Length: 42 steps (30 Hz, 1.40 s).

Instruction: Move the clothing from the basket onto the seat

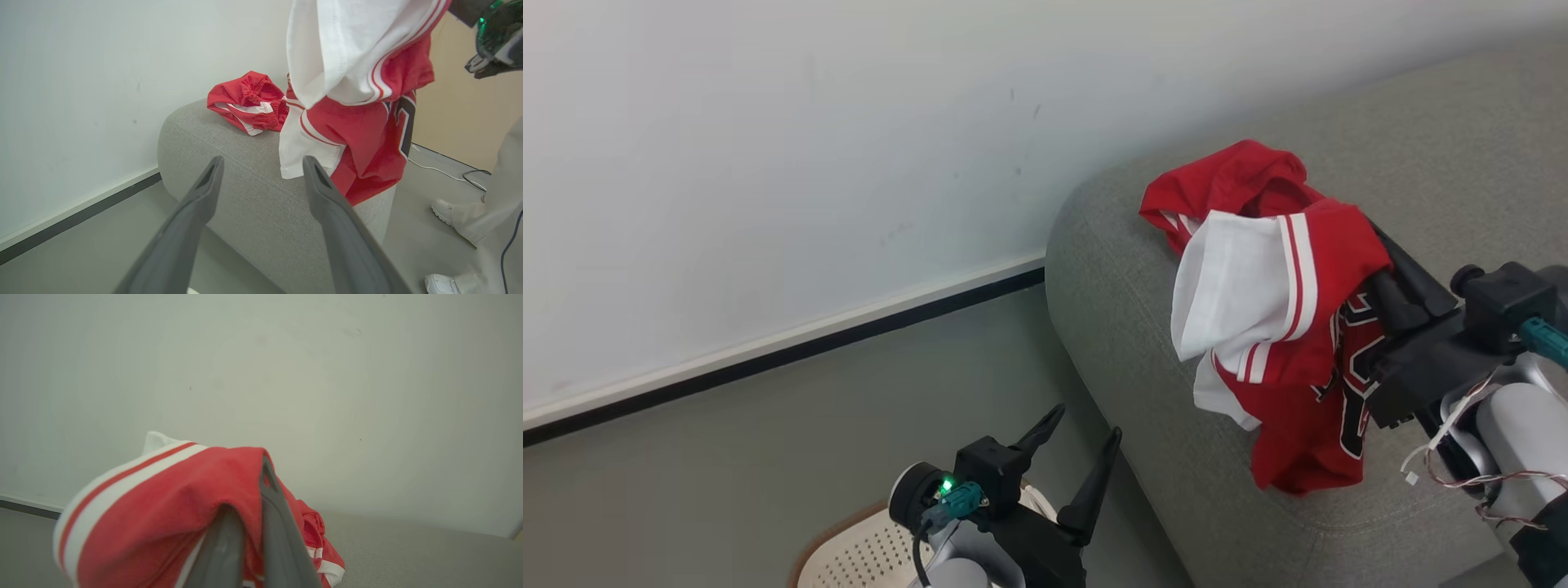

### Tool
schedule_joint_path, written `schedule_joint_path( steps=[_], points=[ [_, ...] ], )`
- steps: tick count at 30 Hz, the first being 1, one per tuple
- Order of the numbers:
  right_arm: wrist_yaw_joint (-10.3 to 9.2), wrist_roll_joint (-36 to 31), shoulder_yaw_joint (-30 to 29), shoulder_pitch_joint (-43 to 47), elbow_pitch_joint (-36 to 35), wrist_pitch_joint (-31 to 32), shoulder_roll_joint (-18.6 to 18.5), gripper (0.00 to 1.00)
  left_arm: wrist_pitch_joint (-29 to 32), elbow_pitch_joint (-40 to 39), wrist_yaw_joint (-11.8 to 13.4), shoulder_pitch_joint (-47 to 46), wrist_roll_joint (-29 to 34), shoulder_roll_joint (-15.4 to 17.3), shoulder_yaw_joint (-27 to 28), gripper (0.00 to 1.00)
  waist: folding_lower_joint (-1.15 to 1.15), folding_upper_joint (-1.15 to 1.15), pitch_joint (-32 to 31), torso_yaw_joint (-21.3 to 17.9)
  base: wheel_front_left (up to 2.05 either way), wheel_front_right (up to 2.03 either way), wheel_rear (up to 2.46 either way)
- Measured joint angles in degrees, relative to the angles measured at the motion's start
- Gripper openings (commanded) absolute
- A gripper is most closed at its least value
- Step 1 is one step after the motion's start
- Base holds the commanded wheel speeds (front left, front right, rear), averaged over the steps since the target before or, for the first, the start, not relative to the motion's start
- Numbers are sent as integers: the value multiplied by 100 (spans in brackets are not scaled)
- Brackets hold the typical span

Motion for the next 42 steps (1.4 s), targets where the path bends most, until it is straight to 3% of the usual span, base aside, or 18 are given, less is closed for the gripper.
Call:
schedule_joint_path(
  steps=[5, 11, 24, 36, 42],
  points=[
    [0, 114, -189, -143, -121, 162, -142, 0, -1, -170, 25, -18, 180, 1, -97, 100, 0, 0, 208, 41, 0, 0, 0],
    [54, 158, -457, -1191, -97, 457, -346, 0, -1, -316, 35, -244, 347, 9, -154, 100, 0, 0, 592, 109, 0, 0, 0],
    [79, 367, -1055, -3387, 1367, 1054, -730, 0, -18, -990, 133, -967, 753, 110, -126, 100, 1, 1, 1612, 336, 0, 0, 0],
    [103, 354, -1066, -3828, 2307, 1135, -693, 0, 8, -1438, 221, -1447, 1073, 240, -107, 100, 1, 1, 2692, 712, 0, 0, 0],
    [101, 485, -1133, -3873, 2713, 975, -417, 0, 66, -1544, 229, -1661, 1266, 464, -44, 100, 1, 1, 3212, 821, 0, 0, 0]
  ],
)
